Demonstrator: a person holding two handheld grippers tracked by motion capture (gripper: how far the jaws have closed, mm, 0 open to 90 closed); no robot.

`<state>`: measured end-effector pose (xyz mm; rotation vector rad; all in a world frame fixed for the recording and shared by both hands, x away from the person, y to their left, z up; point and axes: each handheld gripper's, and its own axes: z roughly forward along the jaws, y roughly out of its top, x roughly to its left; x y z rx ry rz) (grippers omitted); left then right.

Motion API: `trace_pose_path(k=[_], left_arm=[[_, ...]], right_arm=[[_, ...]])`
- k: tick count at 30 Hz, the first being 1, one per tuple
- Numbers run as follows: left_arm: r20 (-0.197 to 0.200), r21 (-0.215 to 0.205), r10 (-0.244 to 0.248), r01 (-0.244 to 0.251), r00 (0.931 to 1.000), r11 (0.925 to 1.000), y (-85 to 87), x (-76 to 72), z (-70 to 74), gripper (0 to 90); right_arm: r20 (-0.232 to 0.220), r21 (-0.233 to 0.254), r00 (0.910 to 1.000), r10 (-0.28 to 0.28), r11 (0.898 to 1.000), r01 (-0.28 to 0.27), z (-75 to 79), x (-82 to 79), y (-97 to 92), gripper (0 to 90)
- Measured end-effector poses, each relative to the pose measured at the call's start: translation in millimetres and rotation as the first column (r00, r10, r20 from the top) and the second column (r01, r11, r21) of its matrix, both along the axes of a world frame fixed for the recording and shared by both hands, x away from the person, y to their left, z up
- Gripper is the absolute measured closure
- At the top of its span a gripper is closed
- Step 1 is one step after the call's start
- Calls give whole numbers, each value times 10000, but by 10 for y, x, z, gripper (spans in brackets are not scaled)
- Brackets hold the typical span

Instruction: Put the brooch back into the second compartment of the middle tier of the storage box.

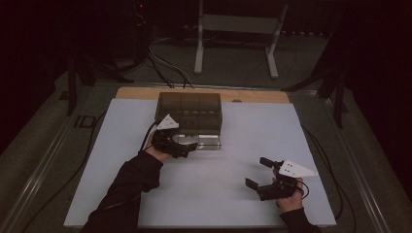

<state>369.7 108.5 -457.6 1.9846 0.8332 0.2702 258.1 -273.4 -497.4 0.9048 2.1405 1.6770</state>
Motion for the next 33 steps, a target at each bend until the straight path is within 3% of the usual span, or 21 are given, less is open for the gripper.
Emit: trace_pose_path(k=[7,14,17,24,33], left_arm=[[129,-59,-392,393,9991,9992,40,10,66,3],[-188,-871,-867,847,9961,9926,111,15,166,3],[-87,-1052,-1006,992,9949,9895,146,15,236,3],[42,-943,-1236,1235,9923,9879,197,-19,362,3],[180,-1019,-1196,1208,9927,9874,292,-85,377,3]], right_arm=[[10,24,10000,-24,10000,24,5,-1,-4,0],[1,42,10000,-20,10000,20,10,7,2,0],[4,3,10000,-19,10000,19,5,7,2,0],[-11,31,10000,33,10000,-33,8,6,3,0],[-22,42,9999,156,9999,-156,2,41,30,0]])
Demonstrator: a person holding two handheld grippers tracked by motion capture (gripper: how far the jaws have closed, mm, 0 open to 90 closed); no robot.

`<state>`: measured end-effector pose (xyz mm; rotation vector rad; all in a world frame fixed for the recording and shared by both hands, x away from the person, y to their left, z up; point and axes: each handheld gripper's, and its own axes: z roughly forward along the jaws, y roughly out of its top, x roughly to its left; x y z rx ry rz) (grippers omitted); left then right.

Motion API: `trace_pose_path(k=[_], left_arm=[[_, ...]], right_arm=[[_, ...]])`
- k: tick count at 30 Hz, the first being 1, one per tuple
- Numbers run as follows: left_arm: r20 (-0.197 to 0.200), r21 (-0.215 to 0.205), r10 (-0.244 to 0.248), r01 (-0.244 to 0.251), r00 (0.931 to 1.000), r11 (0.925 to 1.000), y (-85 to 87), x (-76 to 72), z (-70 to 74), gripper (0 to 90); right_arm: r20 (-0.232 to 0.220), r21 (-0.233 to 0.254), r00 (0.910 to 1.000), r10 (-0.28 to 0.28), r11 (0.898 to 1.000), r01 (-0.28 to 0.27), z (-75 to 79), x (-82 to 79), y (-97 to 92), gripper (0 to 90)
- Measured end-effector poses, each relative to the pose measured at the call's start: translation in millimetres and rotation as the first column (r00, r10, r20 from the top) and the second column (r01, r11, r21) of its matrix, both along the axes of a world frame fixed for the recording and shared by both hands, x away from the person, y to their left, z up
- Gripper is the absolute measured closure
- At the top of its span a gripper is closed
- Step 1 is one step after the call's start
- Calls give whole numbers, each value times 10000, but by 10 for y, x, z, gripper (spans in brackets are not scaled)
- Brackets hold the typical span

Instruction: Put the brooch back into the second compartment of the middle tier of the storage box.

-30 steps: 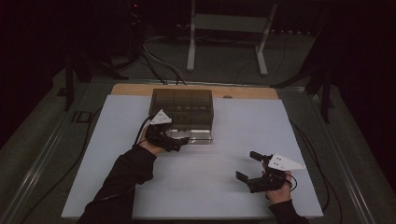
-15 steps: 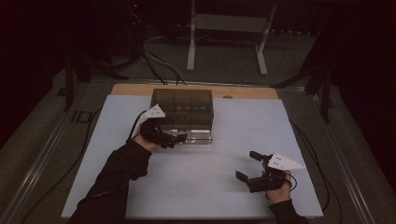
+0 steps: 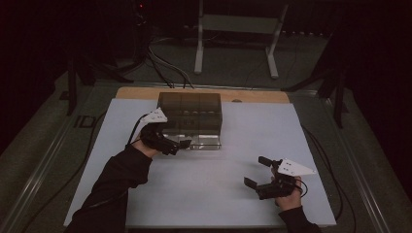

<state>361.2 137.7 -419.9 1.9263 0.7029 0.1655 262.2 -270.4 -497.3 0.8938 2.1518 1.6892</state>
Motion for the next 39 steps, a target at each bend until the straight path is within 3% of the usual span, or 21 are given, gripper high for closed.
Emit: trace_pose_path(k=[20,28,39], left_arm=[[125,182,933,-935,9956,9955,470,-244,-39,3],[260,489,1191,-1203,9925,9915,577,-384,-96,3],[223,300,1535,-1542,9879,9876,676,-550,-272,4]], right_arm=[[69,-58,9999,72,10000,-72,13,6,42,0],[152,-17,9999,24,10000,-24,23,7,35,0],[127,-52,9999,75,10000,-74,19,6,43,0]])
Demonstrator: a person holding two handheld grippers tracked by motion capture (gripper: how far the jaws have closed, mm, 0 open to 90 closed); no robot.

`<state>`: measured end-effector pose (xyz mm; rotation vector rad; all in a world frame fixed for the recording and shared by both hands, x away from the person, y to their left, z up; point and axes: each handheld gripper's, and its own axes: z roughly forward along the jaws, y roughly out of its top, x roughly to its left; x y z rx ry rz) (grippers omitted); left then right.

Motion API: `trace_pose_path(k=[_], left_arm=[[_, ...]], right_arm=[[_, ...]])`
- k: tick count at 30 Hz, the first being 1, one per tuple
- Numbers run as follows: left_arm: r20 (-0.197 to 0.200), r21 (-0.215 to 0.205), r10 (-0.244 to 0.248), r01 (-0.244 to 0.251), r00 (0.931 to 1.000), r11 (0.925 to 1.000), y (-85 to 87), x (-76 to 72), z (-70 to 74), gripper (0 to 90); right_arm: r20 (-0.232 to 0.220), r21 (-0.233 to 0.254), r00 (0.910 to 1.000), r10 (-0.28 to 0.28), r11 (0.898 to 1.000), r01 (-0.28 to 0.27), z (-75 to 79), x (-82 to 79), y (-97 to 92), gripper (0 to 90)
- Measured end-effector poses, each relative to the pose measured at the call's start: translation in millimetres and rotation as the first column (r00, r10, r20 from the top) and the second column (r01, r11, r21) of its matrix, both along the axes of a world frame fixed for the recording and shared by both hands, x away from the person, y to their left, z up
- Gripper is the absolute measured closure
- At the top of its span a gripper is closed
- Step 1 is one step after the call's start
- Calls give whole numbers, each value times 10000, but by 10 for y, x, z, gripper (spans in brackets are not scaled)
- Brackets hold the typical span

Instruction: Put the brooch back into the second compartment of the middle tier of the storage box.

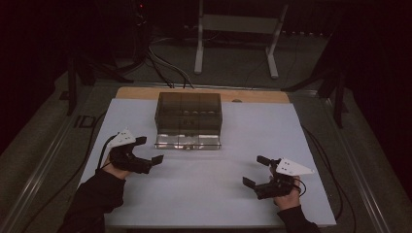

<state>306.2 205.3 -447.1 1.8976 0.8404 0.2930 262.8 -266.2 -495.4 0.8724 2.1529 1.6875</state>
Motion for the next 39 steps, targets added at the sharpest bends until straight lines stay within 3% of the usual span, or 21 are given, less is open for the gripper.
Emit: trace_pose_path(k=[14,22,30,39], left_arm=[[-61,68,376,-376,9993,9993,122,-239,-325,3],[-1,291,307,-306,9995,9991,188,-426,-495,3],[365,573,698,-719,9969,9958,238,-616,-598,3],[349,715,1041,-1063,9940,9918,350,-729,-636,3]], right_arm=[[-73,-69,9999,79,9999,-80,-15,4,15,0],[-72,-35,9999,77,10000,-77,-16,11,24,0],[-75,-158,9999,124,9998,-125,-25,9,29,0],[-24,-182,9999,165,9997,-166,-18,1,35,0]])
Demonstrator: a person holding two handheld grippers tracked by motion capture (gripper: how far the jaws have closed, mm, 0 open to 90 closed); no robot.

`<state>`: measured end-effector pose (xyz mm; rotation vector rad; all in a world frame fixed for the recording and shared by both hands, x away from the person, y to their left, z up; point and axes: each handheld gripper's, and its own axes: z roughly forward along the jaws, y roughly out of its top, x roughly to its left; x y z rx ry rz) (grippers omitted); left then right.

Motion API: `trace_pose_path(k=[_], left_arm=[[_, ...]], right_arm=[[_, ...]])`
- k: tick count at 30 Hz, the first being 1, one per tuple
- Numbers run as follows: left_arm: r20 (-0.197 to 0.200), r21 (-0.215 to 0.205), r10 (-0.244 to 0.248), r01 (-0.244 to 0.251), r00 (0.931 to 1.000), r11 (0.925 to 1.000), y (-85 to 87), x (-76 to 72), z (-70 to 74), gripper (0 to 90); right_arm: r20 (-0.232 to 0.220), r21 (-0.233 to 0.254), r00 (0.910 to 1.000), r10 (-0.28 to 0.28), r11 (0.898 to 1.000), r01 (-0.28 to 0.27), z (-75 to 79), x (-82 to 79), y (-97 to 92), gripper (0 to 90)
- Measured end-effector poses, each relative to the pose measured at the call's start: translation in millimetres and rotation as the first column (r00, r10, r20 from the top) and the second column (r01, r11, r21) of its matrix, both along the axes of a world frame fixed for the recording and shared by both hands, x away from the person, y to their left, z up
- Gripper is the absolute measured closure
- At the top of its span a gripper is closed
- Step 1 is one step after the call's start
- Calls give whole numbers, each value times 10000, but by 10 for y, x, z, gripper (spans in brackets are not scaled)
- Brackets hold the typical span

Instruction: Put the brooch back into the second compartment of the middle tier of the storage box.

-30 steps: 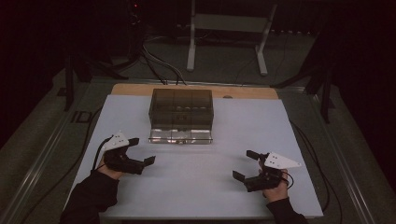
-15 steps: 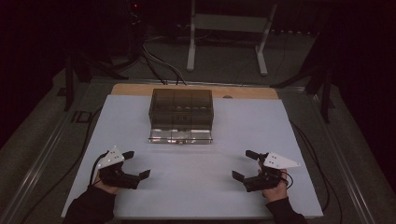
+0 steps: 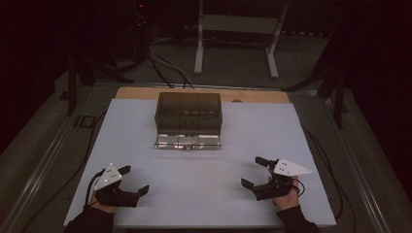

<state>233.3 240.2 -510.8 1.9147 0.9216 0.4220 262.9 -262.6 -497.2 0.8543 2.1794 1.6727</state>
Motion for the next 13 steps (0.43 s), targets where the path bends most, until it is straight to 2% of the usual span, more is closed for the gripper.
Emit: trace_pose_path(k=[7,13], left_arm=[[61,-212,17,-16,10000,9998,24,0,0,4],[40,-222,73,-72,10000,9997,27,2,3,3]], right_arm=[[-19,-69,10000,53,10000,-53,-4,7,14,0],[-23,-100,10000,52,9999,-52,-6,8,16,0]])
